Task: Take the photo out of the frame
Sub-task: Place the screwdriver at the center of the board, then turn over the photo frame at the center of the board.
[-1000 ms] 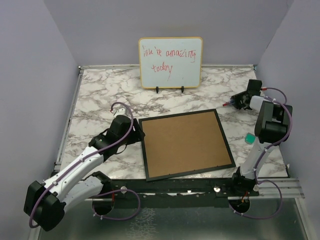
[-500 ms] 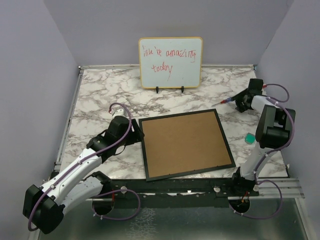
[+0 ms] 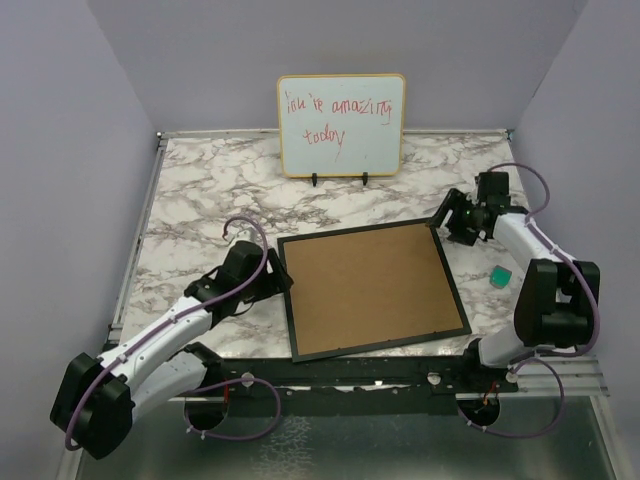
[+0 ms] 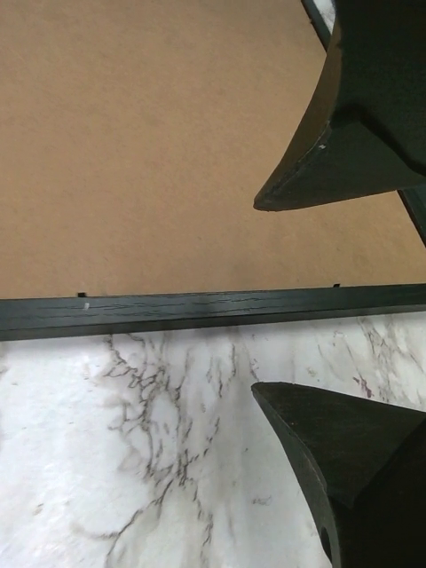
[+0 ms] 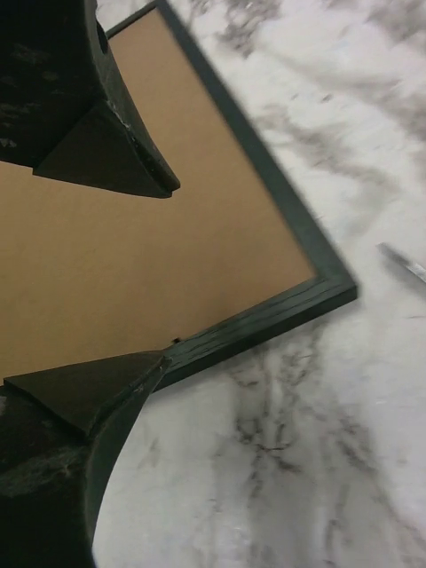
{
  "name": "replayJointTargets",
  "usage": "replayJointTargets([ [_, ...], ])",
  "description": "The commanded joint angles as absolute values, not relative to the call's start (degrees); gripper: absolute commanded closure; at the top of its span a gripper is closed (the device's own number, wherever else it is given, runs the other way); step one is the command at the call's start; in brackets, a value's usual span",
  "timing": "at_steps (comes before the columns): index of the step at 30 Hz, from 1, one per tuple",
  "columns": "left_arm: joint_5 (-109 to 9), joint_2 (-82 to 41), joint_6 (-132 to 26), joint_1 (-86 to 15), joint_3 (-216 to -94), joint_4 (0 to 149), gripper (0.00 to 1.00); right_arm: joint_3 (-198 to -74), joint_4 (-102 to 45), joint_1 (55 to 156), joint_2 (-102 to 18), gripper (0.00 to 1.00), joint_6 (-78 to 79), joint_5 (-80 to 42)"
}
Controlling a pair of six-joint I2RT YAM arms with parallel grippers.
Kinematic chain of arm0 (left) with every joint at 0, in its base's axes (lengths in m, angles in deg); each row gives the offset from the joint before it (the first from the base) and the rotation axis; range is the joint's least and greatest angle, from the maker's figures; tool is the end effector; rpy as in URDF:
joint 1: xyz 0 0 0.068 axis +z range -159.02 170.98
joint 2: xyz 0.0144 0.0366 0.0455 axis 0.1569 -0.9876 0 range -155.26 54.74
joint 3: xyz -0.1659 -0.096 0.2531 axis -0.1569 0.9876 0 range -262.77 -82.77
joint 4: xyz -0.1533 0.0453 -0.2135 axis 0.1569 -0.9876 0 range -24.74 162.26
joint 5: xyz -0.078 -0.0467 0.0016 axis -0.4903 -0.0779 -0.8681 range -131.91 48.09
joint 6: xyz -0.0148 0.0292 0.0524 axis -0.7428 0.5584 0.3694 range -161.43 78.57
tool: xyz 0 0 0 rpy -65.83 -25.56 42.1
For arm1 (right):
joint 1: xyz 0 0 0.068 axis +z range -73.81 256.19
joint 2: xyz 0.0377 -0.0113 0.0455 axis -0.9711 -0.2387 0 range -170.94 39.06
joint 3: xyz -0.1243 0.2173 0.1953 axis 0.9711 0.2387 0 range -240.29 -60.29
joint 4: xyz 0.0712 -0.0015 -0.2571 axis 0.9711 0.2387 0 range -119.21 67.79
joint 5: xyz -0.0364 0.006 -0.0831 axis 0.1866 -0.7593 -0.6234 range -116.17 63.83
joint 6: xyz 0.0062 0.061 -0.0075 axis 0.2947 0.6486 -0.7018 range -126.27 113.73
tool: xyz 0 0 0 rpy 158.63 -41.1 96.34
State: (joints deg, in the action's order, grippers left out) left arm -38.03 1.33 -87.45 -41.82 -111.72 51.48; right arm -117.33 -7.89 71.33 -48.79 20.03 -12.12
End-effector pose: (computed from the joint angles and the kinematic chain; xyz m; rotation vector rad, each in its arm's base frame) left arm 0.1472 -0.0911 0.2276 -0.3145 2.4161 -0.5730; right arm 0.3273 -0.0165 0.2522 0.5693 2.4351 0.4617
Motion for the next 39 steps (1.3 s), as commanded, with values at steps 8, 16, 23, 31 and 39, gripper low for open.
replayJointTargets([
  [8, -49.61, 2.44, -96.78, -41.19, -99.91, 68.06, 0.20, -109.19, 0.72, 72.00, -42.93, 0.24, 14.03, -17.25],
  [16, -53.51, 3.57, -97.83, -41.19, -95.58, 73.40, 0.18, -105.33, -2.06, 72.32, -45.36, 0.33, 14.01, -13.00],
  [23, -56.46, 2.99, -99.09, -41.19, -91.05, 77.73, 0.17, -102.65, -5.02, 72.69, -46.08, 0.45, 16.02, -6.55],
  [31, -61.74, 0.32, -102.97, -41.18, -87.69, 90.54, 0.19, -99.30, -11.43, 74.21, -48.69, 0.72, 19.88, 0.37],
  [39, -49.30, 10.05, -97.14, -41.00, -97.38, 68.79, 0.15, -100.00, -8.22, 76.19, -44.51, 0.97, 19.95, -5.24],
])
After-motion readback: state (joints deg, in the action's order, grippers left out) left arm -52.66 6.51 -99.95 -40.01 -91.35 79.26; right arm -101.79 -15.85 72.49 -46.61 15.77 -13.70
